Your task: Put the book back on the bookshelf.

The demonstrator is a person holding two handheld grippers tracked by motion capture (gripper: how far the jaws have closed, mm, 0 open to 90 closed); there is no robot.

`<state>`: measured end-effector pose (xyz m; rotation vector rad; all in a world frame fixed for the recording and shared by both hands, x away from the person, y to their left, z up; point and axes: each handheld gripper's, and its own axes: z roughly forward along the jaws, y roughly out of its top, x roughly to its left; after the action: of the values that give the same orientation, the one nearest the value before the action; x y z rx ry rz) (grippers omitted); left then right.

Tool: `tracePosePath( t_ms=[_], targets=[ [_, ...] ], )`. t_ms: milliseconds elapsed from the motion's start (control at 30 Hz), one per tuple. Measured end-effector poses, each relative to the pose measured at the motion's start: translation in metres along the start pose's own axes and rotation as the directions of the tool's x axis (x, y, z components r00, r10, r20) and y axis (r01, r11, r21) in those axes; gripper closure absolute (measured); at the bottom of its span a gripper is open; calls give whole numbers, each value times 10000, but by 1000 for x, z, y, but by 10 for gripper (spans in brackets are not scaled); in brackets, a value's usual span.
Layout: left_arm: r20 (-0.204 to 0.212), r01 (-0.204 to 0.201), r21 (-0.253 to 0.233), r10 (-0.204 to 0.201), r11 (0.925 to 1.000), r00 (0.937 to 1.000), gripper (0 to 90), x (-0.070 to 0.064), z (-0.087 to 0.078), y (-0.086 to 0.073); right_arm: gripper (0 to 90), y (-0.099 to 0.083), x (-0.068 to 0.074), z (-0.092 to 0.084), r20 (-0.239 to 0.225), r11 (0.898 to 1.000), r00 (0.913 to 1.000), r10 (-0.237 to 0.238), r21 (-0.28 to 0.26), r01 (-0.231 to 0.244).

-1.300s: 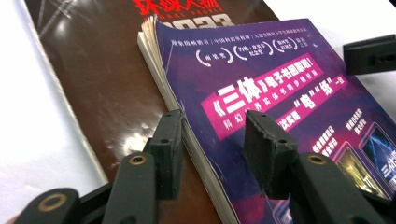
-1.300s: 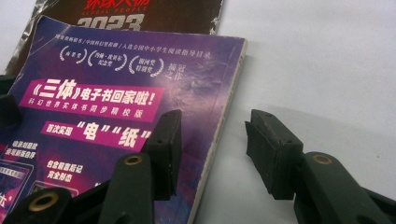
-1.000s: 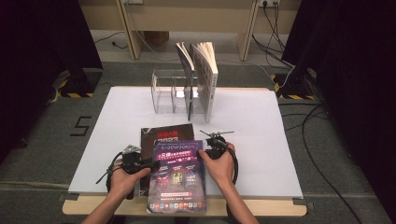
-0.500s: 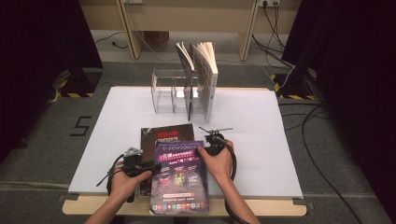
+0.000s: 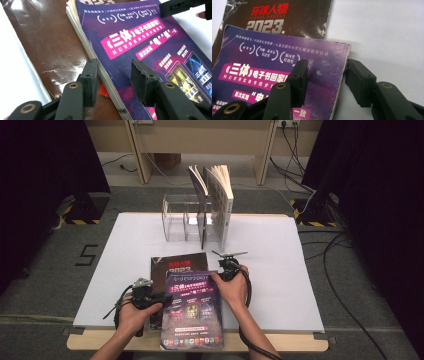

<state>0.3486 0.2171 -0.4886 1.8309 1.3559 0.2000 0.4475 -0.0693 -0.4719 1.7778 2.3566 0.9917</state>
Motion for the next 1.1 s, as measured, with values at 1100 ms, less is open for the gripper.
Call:
tracePosePath(
  t_ms=[1100],
  targets=[
    [-7,81,68,-81,9999,10000,581,0,-1,-1,533,17,-13,7,-810,9978,9945,660,107,-653]
  ],
)
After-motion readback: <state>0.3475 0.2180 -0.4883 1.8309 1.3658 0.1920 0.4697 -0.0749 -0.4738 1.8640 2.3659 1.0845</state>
